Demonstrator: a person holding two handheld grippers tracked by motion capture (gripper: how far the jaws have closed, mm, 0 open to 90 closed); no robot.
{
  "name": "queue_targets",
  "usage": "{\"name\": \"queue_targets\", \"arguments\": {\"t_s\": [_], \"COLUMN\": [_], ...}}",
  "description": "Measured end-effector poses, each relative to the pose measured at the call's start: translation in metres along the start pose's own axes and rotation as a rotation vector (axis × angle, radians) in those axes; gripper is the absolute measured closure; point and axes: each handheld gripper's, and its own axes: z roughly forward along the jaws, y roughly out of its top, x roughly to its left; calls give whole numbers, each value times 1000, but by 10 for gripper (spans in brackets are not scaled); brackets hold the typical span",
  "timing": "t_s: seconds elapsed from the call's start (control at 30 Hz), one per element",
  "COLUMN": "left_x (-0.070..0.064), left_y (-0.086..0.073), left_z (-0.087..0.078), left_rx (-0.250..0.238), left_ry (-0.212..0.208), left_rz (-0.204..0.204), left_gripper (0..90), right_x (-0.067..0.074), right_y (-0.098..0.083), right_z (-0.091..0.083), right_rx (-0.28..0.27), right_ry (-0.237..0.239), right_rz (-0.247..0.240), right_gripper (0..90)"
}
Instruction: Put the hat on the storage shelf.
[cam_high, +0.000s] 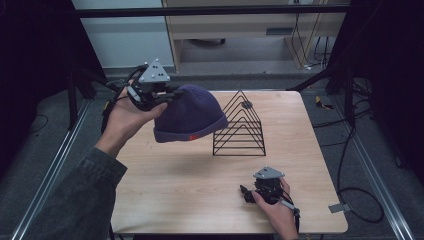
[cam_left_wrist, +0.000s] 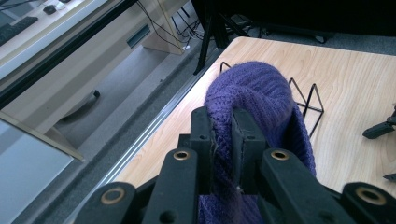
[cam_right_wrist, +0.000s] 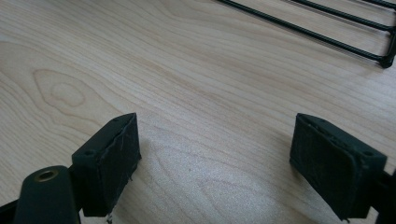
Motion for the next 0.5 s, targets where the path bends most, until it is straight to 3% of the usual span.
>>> {"name": "queue_targets", "arguments": {"t_s": [0.2,0.33,0.37,0.5], "left_x": [1,1,1,0], "left_y": [7,11,12,18], "left_z": [7,9,10,12], "left_rx": [-19,-22,-24,-36], "left_ry": [-6,-4,-5,-2], "left_rz": [3,10,10,16], "left_gripper": [808,808,808,807], "right_x": [-2,-12,-12,-32], "right_y": [-2,10,10,50], "right_z": [-5,-33,-33,-77], "right_rx": [-8,-59,-59,-151], "right_ry": [22,18,18,11], "right_rz": [-7,-41,-41,-93], "right_gripper": [212,242,242,308]}}
